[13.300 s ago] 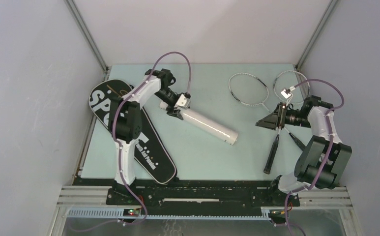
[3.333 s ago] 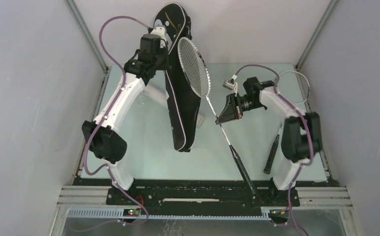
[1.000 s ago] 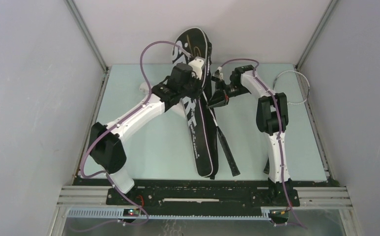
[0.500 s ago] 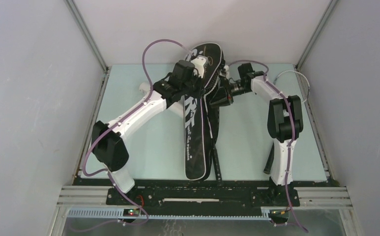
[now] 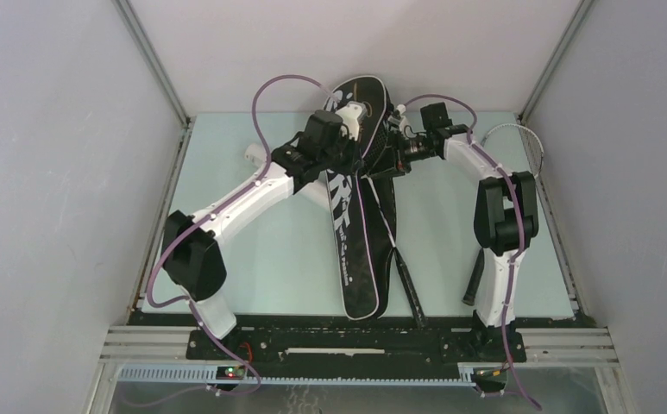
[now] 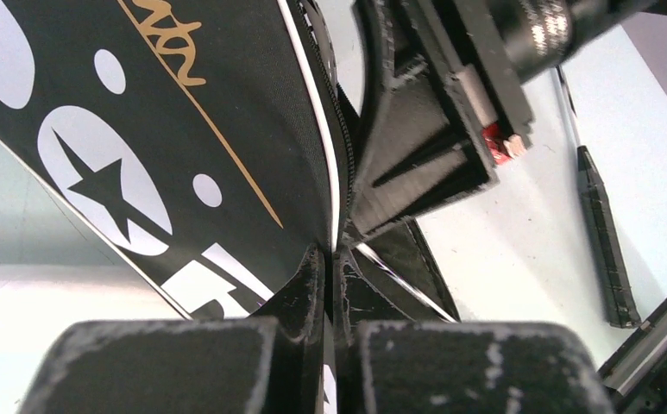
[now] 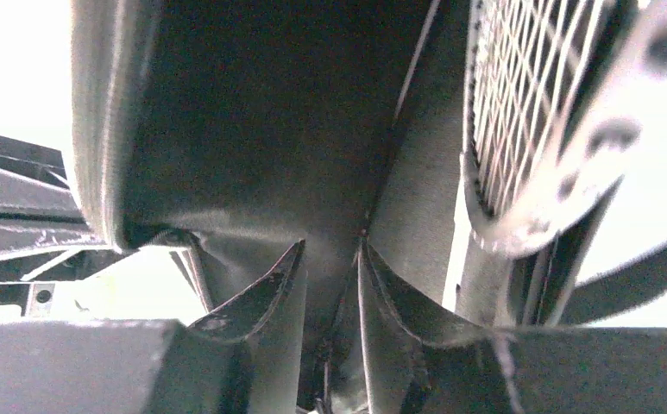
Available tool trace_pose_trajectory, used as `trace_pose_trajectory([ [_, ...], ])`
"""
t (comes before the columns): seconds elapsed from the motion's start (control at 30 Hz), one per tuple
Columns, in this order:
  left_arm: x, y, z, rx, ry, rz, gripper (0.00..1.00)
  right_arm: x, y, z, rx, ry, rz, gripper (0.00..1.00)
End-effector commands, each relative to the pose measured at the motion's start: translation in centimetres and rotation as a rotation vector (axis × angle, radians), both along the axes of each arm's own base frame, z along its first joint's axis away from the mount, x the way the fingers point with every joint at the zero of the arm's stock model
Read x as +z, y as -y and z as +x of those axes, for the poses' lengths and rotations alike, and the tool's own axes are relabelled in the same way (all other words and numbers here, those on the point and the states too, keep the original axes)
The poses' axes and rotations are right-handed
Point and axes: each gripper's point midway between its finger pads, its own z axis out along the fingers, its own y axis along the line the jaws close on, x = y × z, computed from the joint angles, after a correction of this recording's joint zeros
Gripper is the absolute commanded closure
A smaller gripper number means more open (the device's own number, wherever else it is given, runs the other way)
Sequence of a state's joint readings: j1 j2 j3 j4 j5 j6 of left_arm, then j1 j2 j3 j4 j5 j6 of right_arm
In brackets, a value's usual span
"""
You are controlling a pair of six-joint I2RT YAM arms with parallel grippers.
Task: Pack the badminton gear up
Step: Place the racket in the racket bag.
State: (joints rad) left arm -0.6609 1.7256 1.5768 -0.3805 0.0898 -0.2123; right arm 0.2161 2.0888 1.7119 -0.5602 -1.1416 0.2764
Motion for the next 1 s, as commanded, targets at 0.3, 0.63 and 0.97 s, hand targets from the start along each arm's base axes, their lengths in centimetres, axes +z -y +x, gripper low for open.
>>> trace_pose_trajectory([
  [0.3,0.5,0.4,1.7,0.060,0.067,-0.044,1.00,-1.6,8.9,-9.4,0.063,0.273,-0.312,0.26],
  [0.63,1.0,0.4,2.0,0.061,0.078,-0.053,1.00,-7.7,11.1,-18.2,0.370,0.400,-0.501,0.22],
  [0.97,1.1,0.4,2.2,0.087,0.048,-0.074,1.00,-11.8,8.9,-19.7,0.461,0.240,-0.496,0.24],
])
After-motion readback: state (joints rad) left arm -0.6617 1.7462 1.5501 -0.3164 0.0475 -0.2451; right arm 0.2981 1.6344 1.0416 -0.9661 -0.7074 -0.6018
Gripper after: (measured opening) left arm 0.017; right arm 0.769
